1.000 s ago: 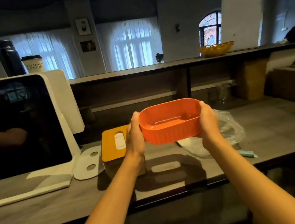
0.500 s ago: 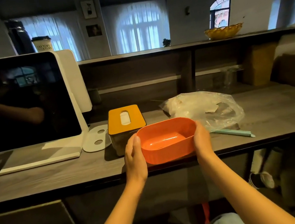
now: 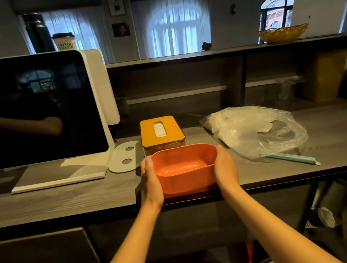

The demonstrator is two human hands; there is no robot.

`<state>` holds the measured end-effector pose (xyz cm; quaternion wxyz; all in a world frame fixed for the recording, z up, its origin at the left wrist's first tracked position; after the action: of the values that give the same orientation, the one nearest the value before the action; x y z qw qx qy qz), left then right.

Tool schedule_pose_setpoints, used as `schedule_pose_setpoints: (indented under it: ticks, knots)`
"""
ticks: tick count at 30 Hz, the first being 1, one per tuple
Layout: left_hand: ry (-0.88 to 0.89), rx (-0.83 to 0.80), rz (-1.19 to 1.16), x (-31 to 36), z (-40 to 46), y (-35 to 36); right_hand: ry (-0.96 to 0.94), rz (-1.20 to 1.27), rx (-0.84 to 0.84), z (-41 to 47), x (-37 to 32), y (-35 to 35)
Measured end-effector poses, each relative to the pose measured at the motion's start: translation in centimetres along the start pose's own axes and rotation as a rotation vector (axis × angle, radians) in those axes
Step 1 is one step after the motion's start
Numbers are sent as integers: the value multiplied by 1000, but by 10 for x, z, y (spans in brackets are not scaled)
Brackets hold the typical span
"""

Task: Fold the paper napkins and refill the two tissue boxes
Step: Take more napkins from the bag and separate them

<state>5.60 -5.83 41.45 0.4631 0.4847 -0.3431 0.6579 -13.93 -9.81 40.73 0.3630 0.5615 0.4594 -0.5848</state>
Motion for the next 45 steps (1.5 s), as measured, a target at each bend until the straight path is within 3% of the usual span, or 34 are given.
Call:
schedule_pose_setpoints:
  ticks: [10,23,27,30,32,35,39,45]
  knots:
    - [-119,-61,-40,-18,67,12,24,19,0,50,-20,32]
    - [-123,-54,-29,-33,114,25,34,39,-14,93,-24,48]
    - [-13,71,29,-13,105,19,24,88,36,89,-27,36]
    - [202,88,168,23,87,29,-105,118,120,77,-41,13]
    - [321,28,207,48,71,51,-218,122,134,65,-56,-8]
    - [360,-181,115,71,52,100,-248,165,142,63,-70,-40]
    - [252,-421,-31,69,45,169,-194,122,166,86,-70,-88]
    - [102,-513,70,28,71,248,-68,5,182,143,-52,-148]
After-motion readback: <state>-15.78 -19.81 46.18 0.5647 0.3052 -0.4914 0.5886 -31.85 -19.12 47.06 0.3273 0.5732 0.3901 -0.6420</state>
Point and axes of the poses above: each hand's wrist, its own z-axis towards the middle knuckle, its own y-axis out of the palm, x = y × z, the point moved 4 cm from there along z, towards the middle knuckle, and after that the axes turned 4 degrees about y, right-handed, at the moved point
